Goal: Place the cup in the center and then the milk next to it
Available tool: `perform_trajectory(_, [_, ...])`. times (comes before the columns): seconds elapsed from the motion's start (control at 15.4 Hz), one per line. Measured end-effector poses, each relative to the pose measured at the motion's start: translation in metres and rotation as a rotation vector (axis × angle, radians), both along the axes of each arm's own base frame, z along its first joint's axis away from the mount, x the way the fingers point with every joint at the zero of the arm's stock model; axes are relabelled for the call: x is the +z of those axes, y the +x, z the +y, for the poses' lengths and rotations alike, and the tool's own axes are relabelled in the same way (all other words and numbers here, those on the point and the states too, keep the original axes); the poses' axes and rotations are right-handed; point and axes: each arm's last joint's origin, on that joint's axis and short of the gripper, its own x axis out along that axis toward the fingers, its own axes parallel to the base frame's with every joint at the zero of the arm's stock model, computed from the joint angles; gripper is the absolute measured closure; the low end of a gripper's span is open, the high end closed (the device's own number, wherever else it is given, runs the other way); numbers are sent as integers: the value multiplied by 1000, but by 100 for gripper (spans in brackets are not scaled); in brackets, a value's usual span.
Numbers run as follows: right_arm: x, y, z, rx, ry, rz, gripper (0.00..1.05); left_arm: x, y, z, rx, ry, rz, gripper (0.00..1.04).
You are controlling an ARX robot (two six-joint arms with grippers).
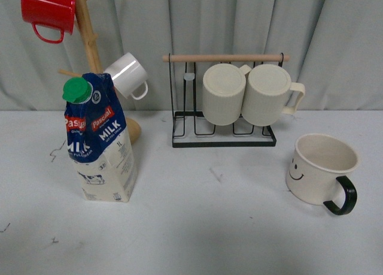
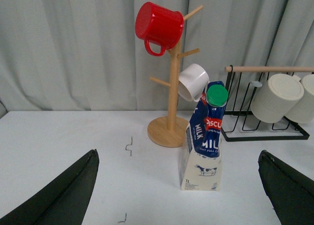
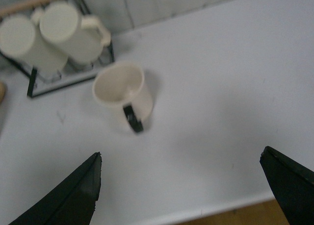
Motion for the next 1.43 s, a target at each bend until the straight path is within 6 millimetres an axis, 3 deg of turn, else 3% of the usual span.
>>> perform_trajectory(0.13, [29, 46, 10, 16, -31, -38, 6, 0, 0, 0, 0, 0, -1, 7])
perform_trajectory(0.39, [19, 160, 19, -1, 27, 206, 6, 0, 0, 0, 1, 0, -1, 7])
perform_trajectory(0.45, [16, 175, 20, -6, 22, 244, 6, 0, 0, 0, 1, 0, -1, 7])
perform_trajectory(0.71, [-11, 214, 26, 19, -4, 400, 6, 0, 0, 0, 2, 0, 0, 7])
perform_trajectory(1.17, [-58, 246, 34, 29, -48, 513, 6, 0, 0, 0, 2, 0, 0, 7])
perform_trajectory(1.43, [-71, 261, 38, 28, -45, 535, 6, 0, 0, 0, 2, 0, 0, 7])
